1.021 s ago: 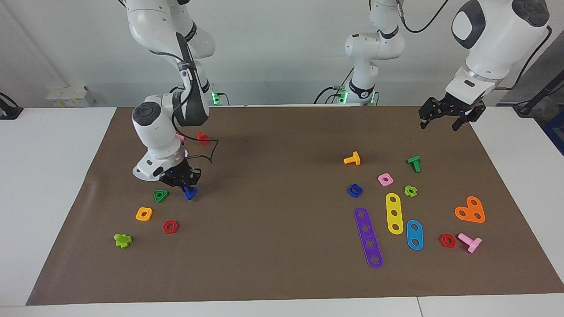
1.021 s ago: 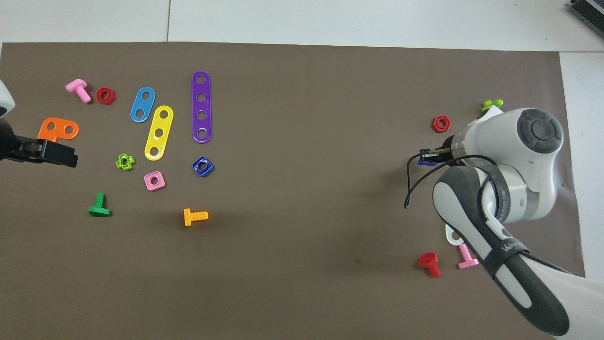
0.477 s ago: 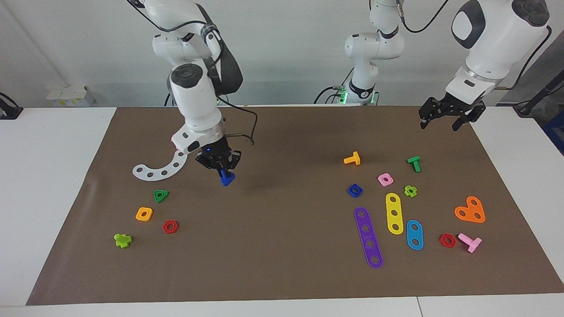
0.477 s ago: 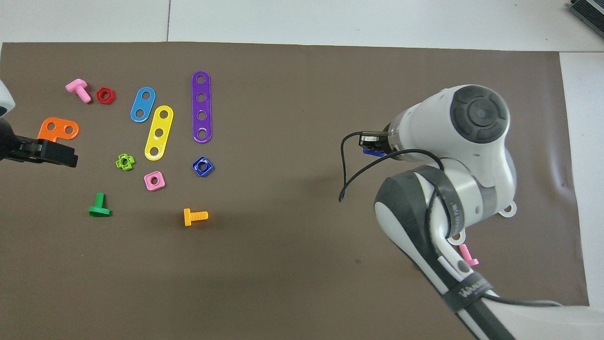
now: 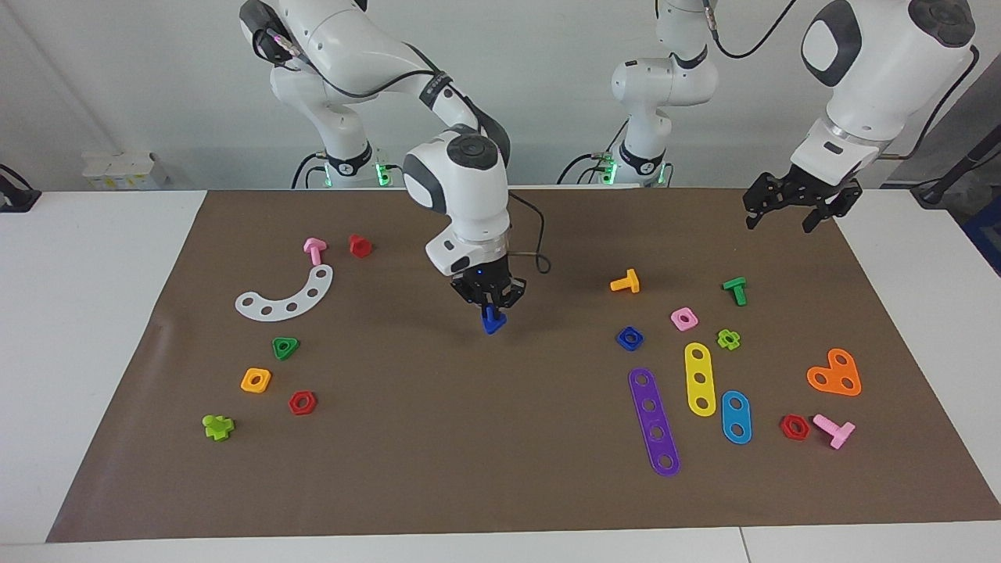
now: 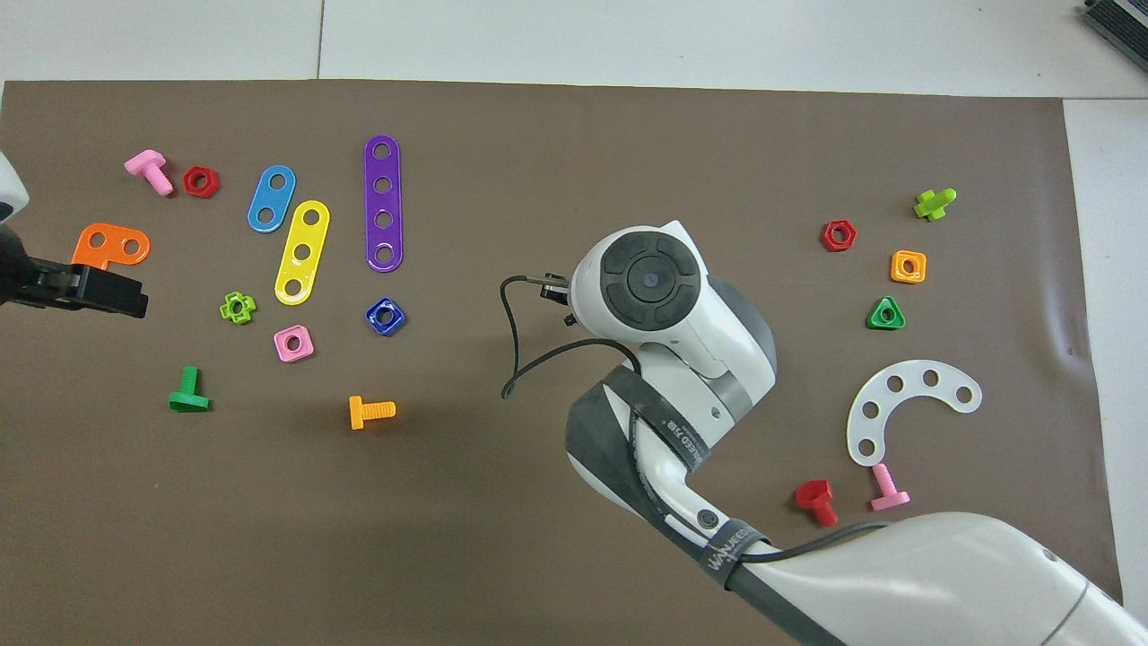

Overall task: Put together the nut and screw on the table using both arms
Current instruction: 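Carry the blue nut to the table centre and release it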

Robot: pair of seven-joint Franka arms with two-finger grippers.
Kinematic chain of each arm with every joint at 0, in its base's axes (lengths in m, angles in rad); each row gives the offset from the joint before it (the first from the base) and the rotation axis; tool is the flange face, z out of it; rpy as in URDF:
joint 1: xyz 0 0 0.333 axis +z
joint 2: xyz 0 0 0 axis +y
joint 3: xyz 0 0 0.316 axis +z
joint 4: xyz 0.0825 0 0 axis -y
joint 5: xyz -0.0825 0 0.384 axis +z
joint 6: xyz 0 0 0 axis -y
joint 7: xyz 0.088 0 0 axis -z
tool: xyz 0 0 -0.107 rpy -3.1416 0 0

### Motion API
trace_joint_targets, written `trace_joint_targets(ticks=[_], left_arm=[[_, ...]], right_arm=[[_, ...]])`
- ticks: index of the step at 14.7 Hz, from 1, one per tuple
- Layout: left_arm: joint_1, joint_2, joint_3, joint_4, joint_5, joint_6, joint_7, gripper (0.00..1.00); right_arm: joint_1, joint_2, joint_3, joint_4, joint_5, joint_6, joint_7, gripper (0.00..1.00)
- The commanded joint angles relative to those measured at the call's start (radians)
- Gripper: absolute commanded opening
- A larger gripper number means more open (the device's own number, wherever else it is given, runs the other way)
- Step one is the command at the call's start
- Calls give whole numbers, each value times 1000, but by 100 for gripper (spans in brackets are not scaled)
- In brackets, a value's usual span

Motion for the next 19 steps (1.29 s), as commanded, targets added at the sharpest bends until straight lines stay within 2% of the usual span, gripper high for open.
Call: trace_joint_targets(ticks=[1, 3, 6, 7, 8, 9, 15, 17, 19], left_arm=[[9, -30, -7, -38, 16, 15, 5, 100], [9, -30, -7, -38, 16, 15, 5, 100], [9, -30, -7, -38, 16, 15, 5, 100], [9, -30, -7, -38, 16, 15, 3, 100], [9, -30, -8, -36, 16, 12, 2, 100], [3, -30, -7, -38, 16, 10, 3, 100], [1, -30, -8, -36, 16, 15, 8, 100], [-9, -32, -11, -42, 16, 13, -3, 100], [-9, -32, -17, -42, 16, 26, 2, 100]], right_arm=[[20, 108, 26, 38, -142, 55, 140, 0], [20, 141, 48, 33, -187, 91, 202, 0], [18, 142, 48, -13, -190, 120, 210, 0], [20, 144, 46, -31, -192, 144, 213, 25], [18, 147, 46, -44, -193, 158, 230, 84], [20, 139, 46, -38, -193, 143, 237, 100], [-42, -83, 31, -28, -174, -19, 186, 100], [-54, -140, -27, -27, -137, -53, 91, 100], [-54, -198, -131, -28, -24, -64, -97, 100]])
